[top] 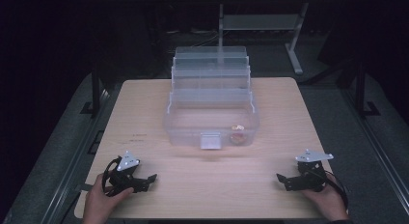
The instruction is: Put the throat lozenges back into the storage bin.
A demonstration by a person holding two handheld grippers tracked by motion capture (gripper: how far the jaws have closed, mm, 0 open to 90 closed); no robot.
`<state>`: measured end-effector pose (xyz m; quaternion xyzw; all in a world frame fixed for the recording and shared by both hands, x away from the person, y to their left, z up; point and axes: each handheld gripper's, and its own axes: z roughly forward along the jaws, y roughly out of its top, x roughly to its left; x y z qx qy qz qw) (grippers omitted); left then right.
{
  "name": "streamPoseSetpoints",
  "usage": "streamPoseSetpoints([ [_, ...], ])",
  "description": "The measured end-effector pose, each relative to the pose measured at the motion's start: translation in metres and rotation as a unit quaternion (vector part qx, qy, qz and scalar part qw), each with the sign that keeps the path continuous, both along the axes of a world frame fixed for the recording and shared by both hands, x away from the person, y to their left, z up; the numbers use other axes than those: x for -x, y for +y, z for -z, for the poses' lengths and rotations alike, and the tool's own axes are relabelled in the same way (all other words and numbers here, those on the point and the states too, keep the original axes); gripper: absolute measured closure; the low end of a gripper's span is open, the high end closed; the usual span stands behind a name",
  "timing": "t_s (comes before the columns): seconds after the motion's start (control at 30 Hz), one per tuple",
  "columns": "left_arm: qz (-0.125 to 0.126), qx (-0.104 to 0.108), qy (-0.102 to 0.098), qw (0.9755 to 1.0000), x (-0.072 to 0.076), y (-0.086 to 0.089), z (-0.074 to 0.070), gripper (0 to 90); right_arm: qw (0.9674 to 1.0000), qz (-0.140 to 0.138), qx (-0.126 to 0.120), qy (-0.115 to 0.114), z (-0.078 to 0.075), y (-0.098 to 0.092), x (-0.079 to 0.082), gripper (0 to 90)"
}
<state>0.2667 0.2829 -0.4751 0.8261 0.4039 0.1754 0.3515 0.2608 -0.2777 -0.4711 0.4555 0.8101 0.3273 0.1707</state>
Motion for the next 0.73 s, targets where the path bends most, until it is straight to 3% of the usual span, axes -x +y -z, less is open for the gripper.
streamPoseSetpoints([
  [0.3, 0.000, 0.000, 0.000, 1.0000, 0.000, 0.000, 0.000, 11.1, 0.9998, 0.012, 0.007, -0.014, 0.009, -0.005, 0.005, 0.5],
  [0.73, 0.000, 0.001, 0.000, 1.0000, 0.000, 0.000, 0.000, 11.1, 0.9998, 0.016, -0.004, -0.008, 0.012, -0.007, 0.004, 0.0],
])
